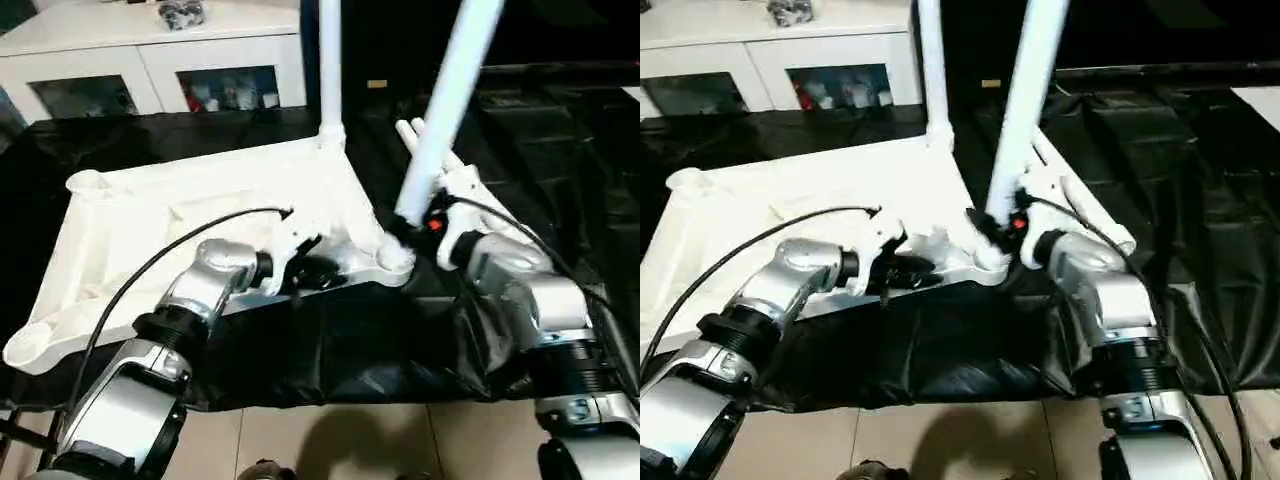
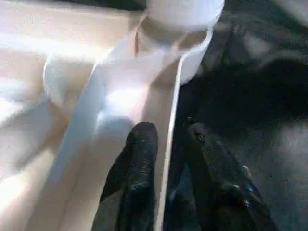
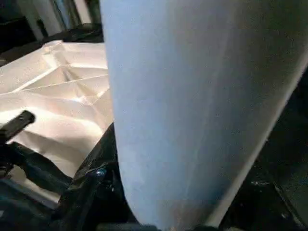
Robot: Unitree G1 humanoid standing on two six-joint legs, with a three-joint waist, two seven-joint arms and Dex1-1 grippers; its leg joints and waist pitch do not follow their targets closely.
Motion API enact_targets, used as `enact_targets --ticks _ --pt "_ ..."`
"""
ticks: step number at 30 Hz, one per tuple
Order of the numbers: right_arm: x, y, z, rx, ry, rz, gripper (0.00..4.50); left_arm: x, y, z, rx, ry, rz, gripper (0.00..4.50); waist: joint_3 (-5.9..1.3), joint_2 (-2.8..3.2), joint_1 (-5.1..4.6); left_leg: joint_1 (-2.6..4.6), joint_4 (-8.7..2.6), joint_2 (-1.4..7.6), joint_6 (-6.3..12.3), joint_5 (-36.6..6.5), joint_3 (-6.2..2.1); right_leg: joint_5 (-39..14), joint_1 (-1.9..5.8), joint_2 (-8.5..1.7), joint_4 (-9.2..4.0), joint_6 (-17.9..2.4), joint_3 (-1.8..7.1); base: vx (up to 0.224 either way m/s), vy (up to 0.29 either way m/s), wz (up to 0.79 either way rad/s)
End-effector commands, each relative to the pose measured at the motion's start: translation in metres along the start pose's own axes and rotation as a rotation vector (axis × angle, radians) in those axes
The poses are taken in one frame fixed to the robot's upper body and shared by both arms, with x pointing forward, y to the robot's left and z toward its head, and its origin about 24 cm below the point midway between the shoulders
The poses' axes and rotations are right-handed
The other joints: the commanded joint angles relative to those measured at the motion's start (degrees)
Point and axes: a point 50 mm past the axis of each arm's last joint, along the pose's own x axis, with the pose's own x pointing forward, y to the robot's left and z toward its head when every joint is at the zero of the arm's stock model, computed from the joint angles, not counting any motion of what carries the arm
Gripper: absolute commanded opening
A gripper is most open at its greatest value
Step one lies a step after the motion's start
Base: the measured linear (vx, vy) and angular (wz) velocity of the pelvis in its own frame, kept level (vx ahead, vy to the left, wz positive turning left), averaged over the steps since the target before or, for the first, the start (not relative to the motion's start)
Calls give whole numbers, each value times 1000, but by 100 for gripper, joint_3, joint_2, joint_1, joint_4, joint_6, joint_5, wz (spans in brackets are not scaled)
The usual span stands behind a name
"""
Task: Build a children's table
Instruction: Insert table leg to table base
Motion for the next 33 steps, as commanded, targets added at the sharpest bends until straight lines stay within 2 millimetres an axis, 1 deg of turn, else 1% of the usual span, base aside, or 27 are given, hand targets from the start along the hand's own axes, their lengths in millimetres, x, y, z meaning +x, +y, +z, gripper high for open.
enact_targets --ticks 1,2,3,4,5,6,9,10,11,12,16,19,20,21,22,25,26,28,29,30,31,32,33 --pt "-1 3 6 -29 -7 12 190 -2 3 -1 33 27 14 94 -492 -104 -16 163 -392 266 331 -676 -150 -762 308 -321 -371 -1283 227 0 0 0" --pt "-1 3 6 -33 -2 19 190 -2 4 -2 43 40 16 82 -496 -92 -10 161 -389 265 331 -660 -152 -717 314 -326 -365 -1295 229 0 0 0" --pt "-2 4 7 -38 2 26 190 -2 4 -4 59 59 11 82 -493 -117 5 155 -390 262 348 -642 -149 -686 321 -324 -370 -1298 227 0 0 0" --pt "-2 4 7 -41 6 31 190 -2 4 -5 72 72 10 74 -490 -122 16 146 -389 258 354 -650 -149 -693 324 -325 -364 -1287 228 0 0 0" --pt "-2 4 8 -49 11 42 190 -2 5 -6 83 83 11 61 -491 -91 24 149 -389 266 341 -672 -155 -737 326 -342 -360 -1288 228 0 0 0" --pt "-2 4 8 -55 15 49 190 -2 5 -6 90 89 10 49 -487 -101 20 150 -392 264 336 -708 -152 -788 321 -338 -379 -1280 224 0 0 0" --pt "-1 3 10 -58 21 63 190 -2 7 -4 92 83 5 38 -484 -94 18 156 -396 262 266 -803 -154 -901 323 -338 -389 -1270 224 0 0 0" --pt "0 4 11 -59 24 73 190 -2 7 -3 91 74 -2 29 -484 -100 19 152 -399 267 262 -783 -158 -884 327 -340 -384 -1283 224 0 0 0" --pt "1 4 10 -59 33 84 190 -2 7 -1 87 63 -10 7 -487 -100 22 152 -395 265 269 -769 -156 -846 331 -340 -377 -1312 221 0 0 0" --pt "1 5 10 -60 43 94 190 -2 7 1 84 52 -17 7 -489 -93 24 147 -395 269 275 -745 -160 -814 333 -345 -372 -1322 221 0 0 0" --pt "0 6 6 -78 105 126 190 -2 7 5 78 17 -56 0 -507 -104 27 131 -370 267 387 -543 -156 -402 345 -338 -321 -1448 216 0 0 0" --pt "0 3 1 -72 149 118 190 -3 6 6 71 -10 -87 0 -500 -107 37 130 -361 248 425 -601 -140 -498 345 -340 -348 -1458 215 0 0 0" --pt "1 0 -3 -92 175 95 190 -4 6 6 65 -16 -98 0 -490 -69 33 147 -376 265 359 -717 -150 -705 330 -343 -366 -1436 210 0 0 0" --pt "1 0 -4 -94 175 94 190 -4 6 6 64 -17 -99 0 -489 -77 20 146 -378 261 329 -765 -147 -764 327 -338 -373 -1428 208 0 0 0" --pt "3 -2 -5 -100 170 86 190 -4 6 5 61 -23 -105 0 -482 -68 23 163 -386 270 273 -852 -149 -863 320 -344 -389 -1412 214 0 0 0" --pt "6 -4 -5 -99 160 64 189 -3 5 5 64 -33 -113 0 -492 -77 20 154 -386 272 265 -817 -153 -811 332 -348 -375 -1405 217 0 0 0" --pt "7 -5 -5 -100 157 57 189 -3 5 5 68 -39 -117 0 -489 -95 11 147 -387 266 271 -796 -150 -791 331 -339 -376 -1420 212 0 0 0" --pt "9 -6 -5 -96 154 48 189 -3 4 5 69 -47 -121 0 -490 -80 15 149 -383 267 293 -797 -148 -810 333 -347 -376 -1437 212 0 0 0" --pt "10 -6 -5 -89 155 52 189 -3 4 5 75 -56 -118 0 -490 -121 16 145 -385 271 309 -775 -146 -795 341 -345 -376 -1426 215 0 0 0" --pt "10 -6 -4 -86 156 53 189 -3 4 5 72 -62 -116 0 -491 -97 20 145 -386 276 326 -759 -152 -804 339 -349 -365 -1424 214 0 0 0" --pt "11 -6 -5 -80 160 58 189 -3 4 5 62 -76 -113 0 -489 -127 15 150 -384 276 341 -763 -144 -838 331 -349 -370 -1426 215 0 0 0" --pt "11 -6 -5 -79 162 62 189 -3 4 5 60 -82 -112 0 -487 -119 17 143 -378 269 351 -743 -140 -868 335 -350 -377 -1417 216 0 0 0" --pt "11 -6 -7 -78 166 68 189 -3 4 6 51 -99 -112 0 -486 -152 19 145 -382 272 359 -736 -137 -882 334 -349 -382 -1408 217 0 0 0"
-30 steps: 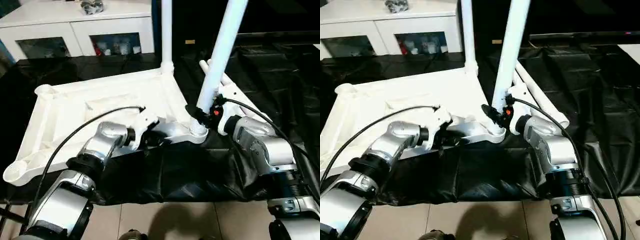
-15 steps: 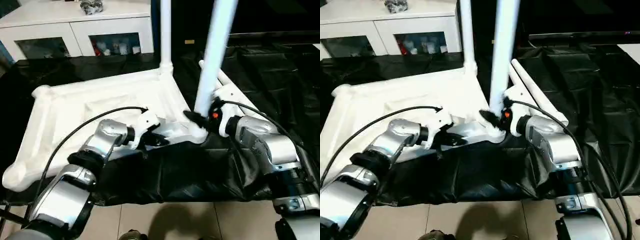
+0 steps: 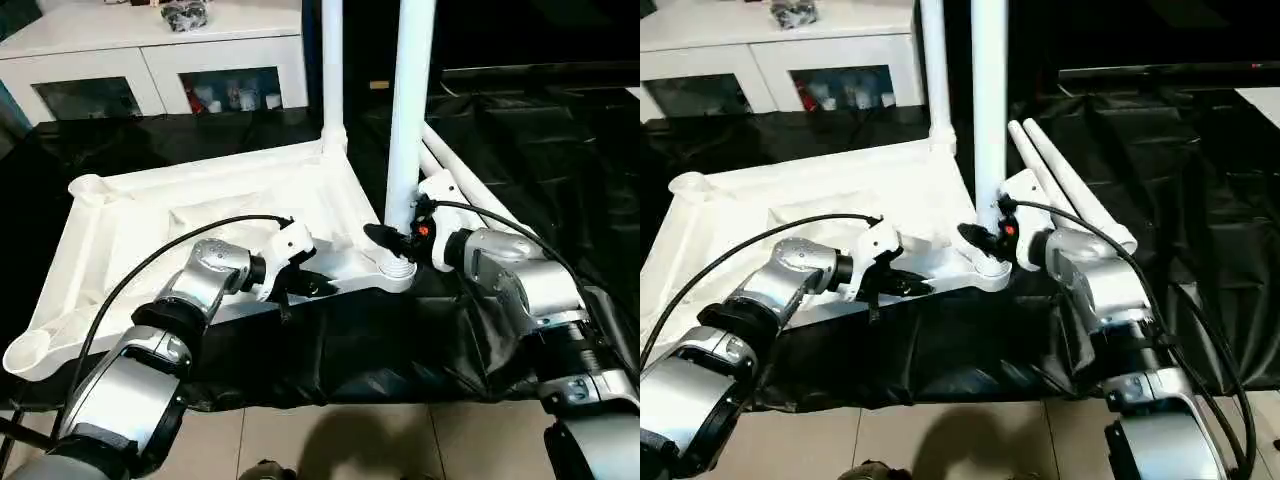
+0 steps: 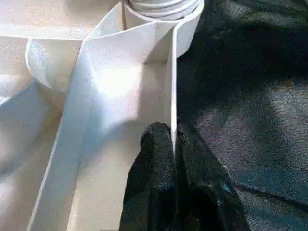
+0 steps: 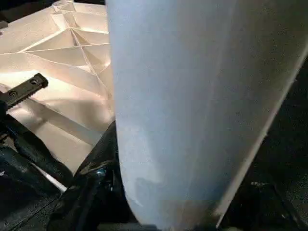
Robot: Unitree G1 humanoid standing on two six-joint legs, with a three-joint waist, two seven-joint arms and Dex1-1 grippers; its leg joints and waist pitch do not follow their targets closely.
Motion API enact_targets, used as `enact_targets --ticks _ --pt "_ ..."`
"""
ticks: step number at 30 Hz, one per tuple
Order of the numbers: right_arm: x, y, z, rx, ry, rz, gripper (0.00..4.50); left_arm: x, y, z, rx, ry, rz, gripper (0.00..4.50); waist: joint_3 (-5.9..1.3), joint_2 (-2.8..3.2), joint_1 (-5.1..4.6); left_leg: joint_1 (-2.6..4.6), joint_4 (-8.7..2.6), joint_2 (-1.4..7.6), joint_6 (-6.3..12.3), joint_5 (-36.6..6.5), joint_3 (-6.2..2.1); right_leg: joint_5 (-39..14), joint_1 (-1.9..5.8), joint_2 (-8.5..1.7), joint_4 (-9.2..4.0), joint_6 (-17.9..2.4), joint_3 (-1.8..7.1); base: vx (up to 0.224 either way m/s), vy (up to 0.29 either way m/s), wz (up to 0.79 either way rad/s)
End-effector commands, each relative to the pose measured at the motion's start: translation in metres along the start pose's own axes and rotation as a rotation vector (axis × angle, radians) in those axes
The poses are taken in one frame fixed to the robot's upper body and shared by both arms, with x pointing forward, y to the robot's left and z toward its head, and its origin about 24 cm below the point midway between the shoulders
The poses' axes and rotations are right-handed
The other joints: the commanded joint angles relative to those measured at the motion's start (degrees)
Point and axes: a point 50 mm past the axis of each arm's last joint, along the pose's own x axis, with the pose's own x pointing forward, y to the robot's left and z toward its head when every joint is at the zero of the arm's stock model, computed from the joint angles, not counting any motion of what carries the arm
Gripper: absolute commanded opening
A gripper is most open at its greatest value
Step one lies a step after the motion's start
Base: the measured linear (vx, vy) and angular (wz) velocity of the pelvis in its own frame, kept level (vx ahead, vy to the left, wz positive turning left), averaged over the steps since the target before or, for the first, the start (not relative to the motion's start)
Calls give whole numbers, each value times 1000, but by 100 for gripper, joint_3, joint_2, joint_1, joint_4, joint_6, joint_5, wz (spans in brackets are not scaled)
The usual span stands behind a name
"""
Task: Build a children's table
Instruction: Insert table leg to table base
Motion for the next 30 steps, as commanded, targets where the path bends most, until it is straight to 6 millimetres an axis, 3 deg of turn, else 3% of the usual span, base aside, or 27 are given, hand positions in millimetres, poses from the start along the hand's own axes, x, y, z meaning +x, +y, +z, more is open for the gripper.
enact_targets --ticks 1,14,17,30 --pt "2 -1 -3 -8 16 -5 189 -1 1 13 -4 -132 -11 0 -479 -154 -4 141 -379 278 386 -687 -143 -878 330 -356 -375 -1408 219 0 0 0" --pt "0 3 -14 33 -40 2 189 -2 -2 3 -36 -153 11 0 -467 -158 -49 132 -390 274 434 -768 -139 -1065 316 -351 -404 -1341 221 0 0 0" --pt "-3 3 -17 76 -79 -5 189 -1 -2 2 -44 -160 16 0 -467 -190 -46 131 -391 276 464 -750 -137 -1098 319 -350 -411 -1327 219 0 0 0" --pt "-20 4 -56 167 -114 -85 189 1 -2 0 -32 -125 47 0 -448 -209 -3 143 -420 283 457 -858 -138 -1444 280 -364 -458 -1171 226 0 0 0"
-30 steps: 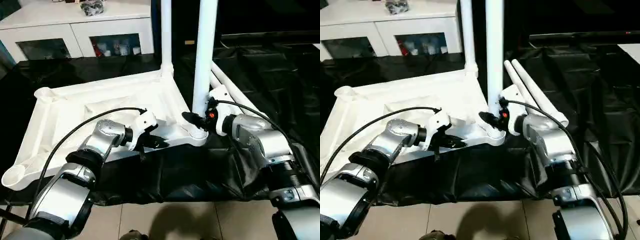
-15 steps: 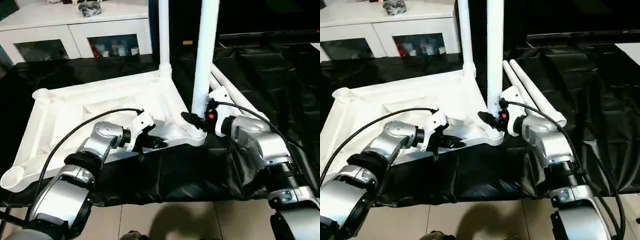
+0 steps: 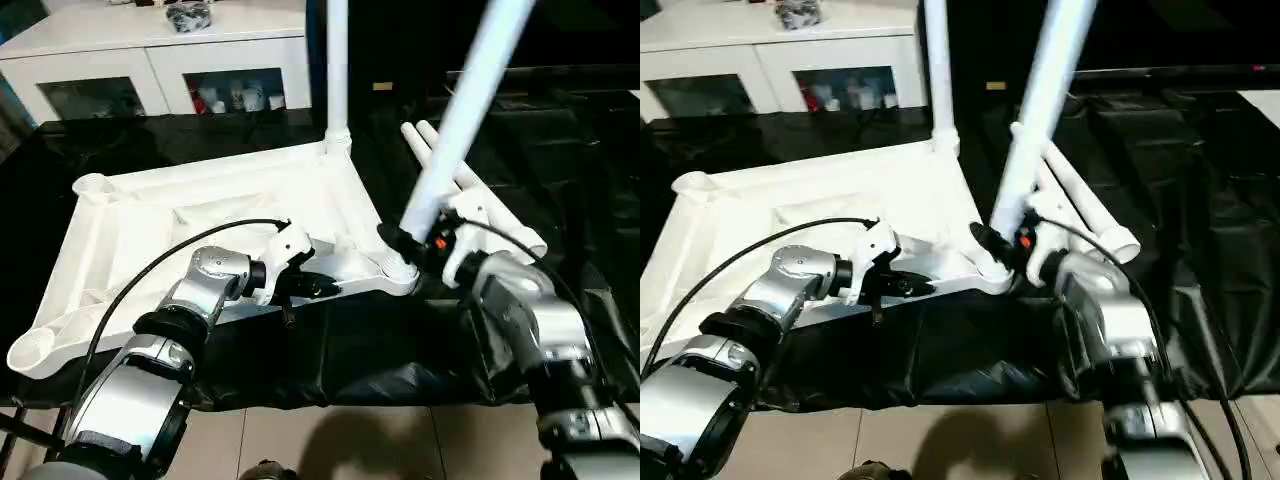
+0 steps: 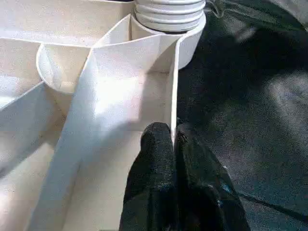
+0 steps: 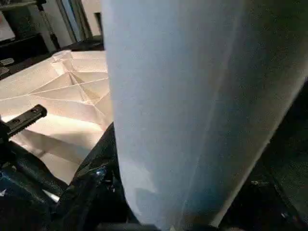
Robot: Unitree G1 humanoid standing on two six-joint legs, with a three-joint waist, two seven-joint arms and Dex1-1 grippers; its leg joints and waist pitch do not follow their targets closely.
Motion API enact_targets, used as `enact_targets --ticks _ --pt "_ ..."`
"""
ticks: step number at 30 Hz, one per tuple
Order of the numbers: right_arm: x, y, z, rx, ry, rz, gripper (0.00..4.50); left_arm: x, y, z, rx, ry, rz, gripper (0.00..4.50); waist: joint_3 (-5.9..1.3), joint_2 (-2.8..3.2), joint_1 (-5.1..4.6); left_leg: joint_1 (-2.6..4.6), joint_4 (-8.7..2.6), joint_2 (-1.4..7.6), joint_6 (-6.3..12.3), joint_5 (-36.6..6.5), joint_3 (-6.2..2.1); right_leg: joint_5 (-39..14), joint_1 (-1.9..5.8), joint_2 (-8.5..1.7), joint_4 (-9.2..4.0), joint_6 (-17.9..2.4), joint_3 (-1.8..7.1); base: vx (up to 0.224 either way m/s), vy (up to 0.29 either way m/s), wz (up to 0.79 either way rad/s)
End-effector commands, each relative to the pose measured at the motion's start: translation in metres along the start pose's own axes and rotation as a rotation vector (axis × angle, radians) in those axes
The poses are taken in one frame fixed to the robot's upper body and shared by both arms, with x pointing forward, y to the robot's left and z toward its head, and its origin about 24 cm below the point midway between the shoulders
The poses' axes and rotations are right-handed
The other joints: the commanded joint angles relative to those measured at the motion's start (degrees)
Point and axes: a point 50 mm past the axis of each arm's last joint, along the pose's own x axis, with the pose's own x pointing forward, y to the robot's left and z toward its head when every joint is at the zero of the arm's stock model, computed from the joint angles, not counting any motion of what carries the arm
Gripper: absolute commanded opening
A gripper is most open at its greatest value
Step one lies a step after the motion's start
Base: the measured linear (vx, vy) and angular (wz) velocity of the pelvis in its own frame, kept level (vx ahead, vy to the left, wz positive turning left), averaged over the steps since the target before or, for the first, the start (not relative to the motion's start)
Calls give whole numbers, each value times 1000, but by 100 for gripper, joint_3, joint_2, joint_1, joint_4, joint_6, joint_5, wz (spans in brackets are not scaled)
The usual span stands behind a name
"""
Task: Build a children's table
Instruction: Insert table leg to table base
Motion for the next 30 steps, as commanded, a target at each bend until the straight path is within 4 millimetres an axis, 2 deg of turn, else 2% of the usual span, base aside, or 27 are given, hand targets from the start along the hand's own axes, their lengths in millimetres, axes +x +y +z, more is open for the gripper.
enact_targets --ticks 1,4,10,16,19,23,27,30 --pt "-8 -1 -27 53 90 -37 189 -2 2 4 -3 -70 33 0 -423 -194 -16 149 -420 287 422 -903 -145 -1515 270 -364 -460 -1146 228 0 0 0" --pt "-10 0 -28 20 104 -46 189 -1 1 3 15 -45 25 0 -421 -193 -27 149 -438 290 377 -953 -156 -1558 272 -365 -467 -1100 227 0 0 0" --pt "-6 15 -25 -117 200 28 189 3 0 1 76 25 17 0 -408 -172 -28 171 -460 299 293 -1078 -163 -1601 263 -360 -484 -1076 236 0 0 0" --pt "-4 24 -28 -114 249 131 189 4 2 4 82 34 20 0 -367 -179 -43 207 -504 305 130 -1534 -182 -2157 270 -385 -553 -976 247 0 0 0" --pt "-6 26 -35 -98 259 168 189 3 2 4 94 43 5 0 -354 -150 -53 222 -528 306 53 -1702 -195 -2163 268 -378 -559 -985 252 0 0 0" --pt "-7 25 -38 -72 246 205 189 0 2 6 119 44 -24 0 -348 -158 -69 233 -545 307 6 -1865 -204 -2264 275 -388 -590 -970 255 0 0 0" --pt "-10 27 -41 -68 247 298 189 -6 3 9 155 56 -82 0 -372 -154 -57 216 -550 324 48 -1747 -200 -1883 300 -387 -546 -1094 258 0 0 0" --pt "-11 31 -43 -66 256 372 189 -12 4 11 171 66 -125 0 -388 -188 -42 207 -544 326 107 -1624 -184 -1593 314 -388 -517 -1205 252 0 0 0"
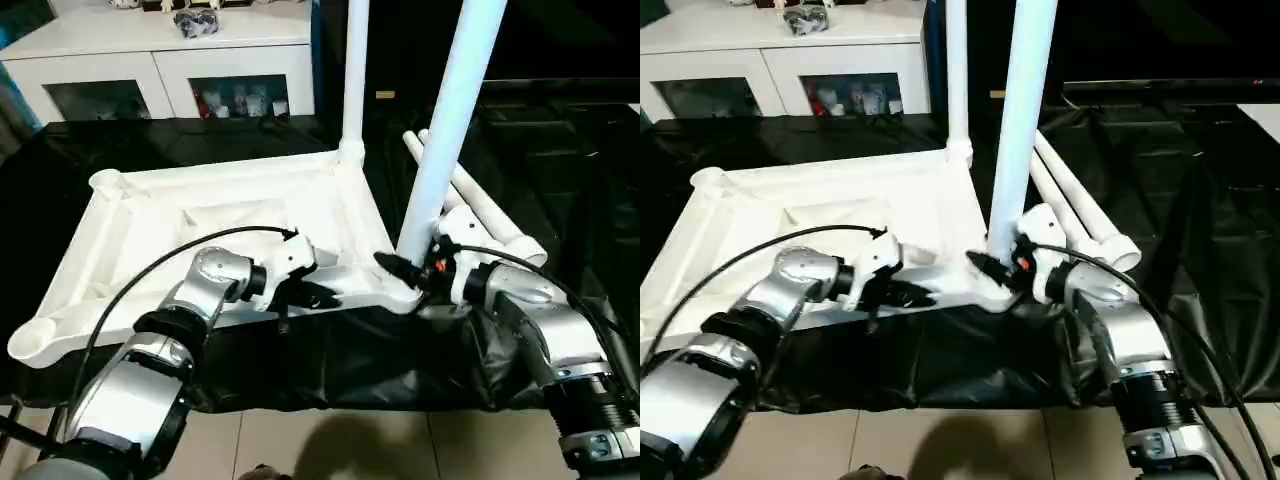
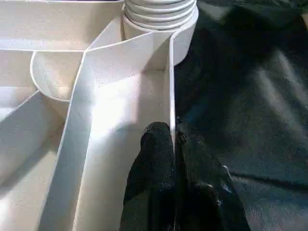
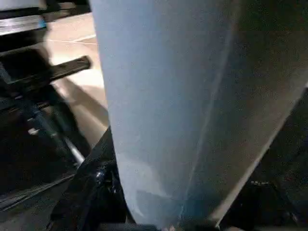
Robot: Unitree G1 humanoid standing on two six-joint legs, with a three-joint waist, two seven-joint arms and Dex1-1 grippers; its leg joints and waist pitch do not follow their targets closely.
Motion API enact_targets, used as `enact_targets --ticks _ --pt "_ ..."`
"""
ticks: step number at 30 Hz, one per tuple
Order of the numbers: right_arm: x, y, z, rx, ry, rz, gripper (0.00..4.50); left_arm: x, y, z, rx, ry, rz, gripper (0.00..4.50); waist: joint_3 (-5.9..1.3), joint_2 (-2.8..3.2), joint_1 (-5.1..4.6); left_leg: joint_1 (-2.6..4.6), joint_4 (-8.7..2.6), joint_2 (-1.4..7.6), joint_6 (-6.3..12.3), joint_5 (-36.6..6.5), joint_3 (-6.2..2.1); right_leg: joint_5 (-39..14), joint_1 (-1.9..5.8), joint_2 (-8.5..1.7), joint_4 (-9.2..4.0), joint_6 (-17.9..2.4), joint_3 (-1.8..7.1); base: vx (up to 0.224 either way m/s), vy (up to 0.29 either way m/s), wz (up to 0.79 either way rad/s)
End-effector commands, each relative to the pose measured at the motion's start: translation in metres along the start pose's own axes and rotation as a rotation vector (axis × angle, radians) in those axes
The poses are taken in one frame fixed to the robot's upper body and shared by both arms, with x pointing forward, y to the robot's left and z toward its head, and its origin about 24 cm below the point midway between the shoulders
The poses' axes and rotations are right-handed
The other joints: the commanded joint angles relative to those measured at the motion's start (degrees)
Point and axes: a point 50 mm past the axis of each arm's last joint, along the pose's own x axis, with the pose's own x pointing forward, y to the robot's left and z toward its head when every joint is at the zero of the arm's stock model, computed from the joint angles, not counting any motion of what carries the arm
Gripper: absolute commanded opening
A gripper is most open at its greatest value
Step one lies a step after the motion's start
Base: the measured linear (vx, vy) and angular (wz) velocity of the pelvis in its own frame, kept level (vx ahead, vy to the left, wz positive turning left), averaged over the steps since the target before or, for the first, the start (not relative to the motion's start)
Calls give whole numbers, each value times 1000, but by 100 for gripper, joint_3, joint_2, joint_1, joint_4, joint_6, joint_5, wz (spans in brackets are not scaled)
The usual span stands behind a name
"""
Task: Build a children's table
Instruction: Insert table leg to table base
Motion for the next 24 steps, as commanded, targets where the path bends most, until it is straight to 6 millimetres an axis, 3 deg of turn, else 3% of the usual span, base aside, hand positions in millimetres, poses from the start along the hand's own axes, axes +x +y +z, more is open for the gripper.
enact_targets --ticks 1,2,6,10,15,16,17,19,20,24 --pt "9 22 -33 102 111 152 189 -8 8 15 63 -3 -3 0 -343 -76 -22 118 -488 334 153 -1561 -181 -1494 225 -393 -477 -1289 249 0 0 0" --pt "9 23 -34 98 112 175 189 -10 8 15 67 0 -13 0 -338 -96 -22 113 -489 334 168 -1558 -175 -1490 222 -391 -479 -1302 246 0 0 0" --pt "12 27 -35 69 123 224 189 -15 12 16 65 18 7 0 -332 -72 -20 131 -500 344 114 -1661 -178 -1620 211 -401 -483 -1338 247 0 0 0" --pt "15 27 -35 43 131 226 189 -18 17 18 45 8 74 0 -309 -87 -31 142 -513 340 50 -1834 -179 -1886 200 -407 -515 -1316 252 0 0 0" --pt "23 16 -36 31 127 79 189 -20 27 22 -20 -30 215 0 -271 -104 -78 178 -532 331 -100 -2140 -212 -2615 145 -425 -571 -1140 253 0 0 0" --pt "29 6 -37 55 121 -50 189 -21 32 25 -61 -51 291 0 -266 -104 -87 185 -538 325 -120 -2185 -222 -2733 144 -425 -591 -1099 247 0 0 0" --pt "32 3 -37 71 120 -103 189 -21 34 27 -77 -65 315 0 -258 -145 -138 196 -544 322 -199 -2268 -237 -2969 99 -437 -605 -1051 241 -50 -2 -5" --pt "37 -2 -38 99 123 -178 189 -21 36 30 -96 -84 349 0 -252 -160 -195 170 -562 318 -217 -2307 -255 -2956 131 -421 -624 -989 229 0 0 0" --pt "40 -4 -38 111 126 -206 189 -21 37 31 -101 -89 365 0 -256 -133 -223 178 -568 325 -234 -2368 -259 -2854 110 -419 -610 -1036 234 0 0 0" --pt "57 -13 -38 228 138 -392 189 -10 39 42 -145 -121 423 0 -260 -142 -300 173 -574 324 -282 -2413 -257 -2423 113 -416 -570 -1238 243 0 0 0"
